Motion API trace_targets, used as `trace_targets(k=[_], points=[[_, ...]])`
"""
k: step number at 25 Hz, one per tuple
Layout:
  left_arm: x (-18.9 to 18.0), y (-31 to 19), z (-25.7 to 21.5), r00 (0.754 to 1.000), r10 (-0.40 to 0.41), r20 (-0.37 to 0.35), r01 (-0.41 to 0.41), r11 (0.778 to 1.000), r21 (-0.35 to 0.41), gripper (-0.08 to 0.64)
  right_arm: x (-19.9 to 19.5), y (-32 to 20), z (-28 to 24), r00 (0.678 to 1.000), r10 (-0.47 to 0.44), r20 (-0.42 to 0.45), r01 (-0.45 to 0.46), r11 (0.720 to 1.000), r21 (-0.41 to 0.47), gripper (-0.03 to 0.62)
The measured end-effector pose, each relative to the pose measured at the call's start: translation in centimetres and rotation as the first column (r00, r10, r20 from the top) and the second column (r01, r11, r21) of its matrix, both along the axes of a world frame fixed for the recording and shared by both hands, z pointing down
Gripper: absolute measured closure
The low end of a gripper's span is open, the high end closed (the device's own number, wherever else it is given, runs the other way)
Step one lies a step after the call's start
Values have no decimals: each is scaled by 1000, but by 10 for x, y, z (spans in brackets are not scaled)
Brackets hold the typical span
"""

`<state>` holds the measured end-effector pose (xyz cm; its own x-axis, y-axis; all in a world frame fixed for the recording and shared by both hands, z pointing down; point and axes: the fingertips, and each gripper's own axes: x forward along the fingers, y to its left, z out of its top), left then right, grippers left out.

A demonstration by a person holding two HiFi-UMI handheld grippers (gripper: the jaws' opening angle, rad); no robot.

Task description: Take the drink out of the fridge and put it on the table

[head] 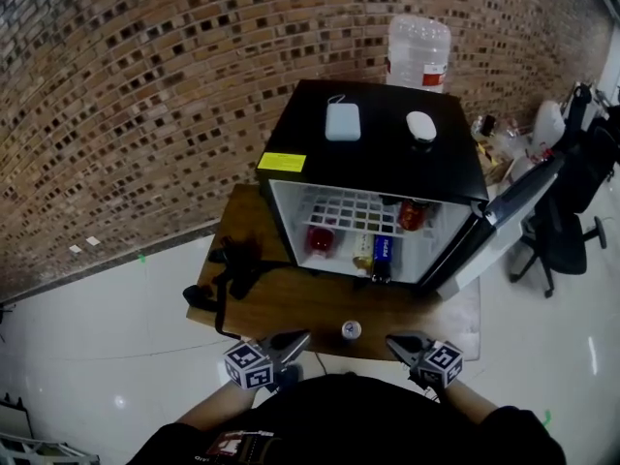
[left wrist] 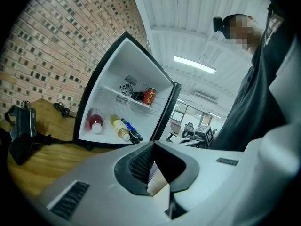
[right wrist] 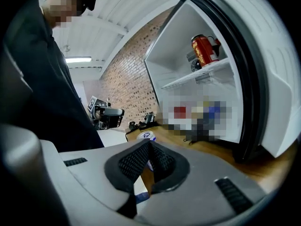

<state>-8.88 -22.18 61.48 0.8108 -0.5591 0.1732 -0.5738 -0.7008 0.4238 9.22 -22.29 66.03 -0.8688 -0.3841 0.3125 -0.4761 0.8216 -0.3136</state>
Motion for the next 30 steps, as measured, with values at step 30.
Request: trace_targets(k=[30], points=[[-95,217,-36,998,62,-15,-61,996,57,561,-30,203,-39,974,226,-19,-226,974,-26,600]])
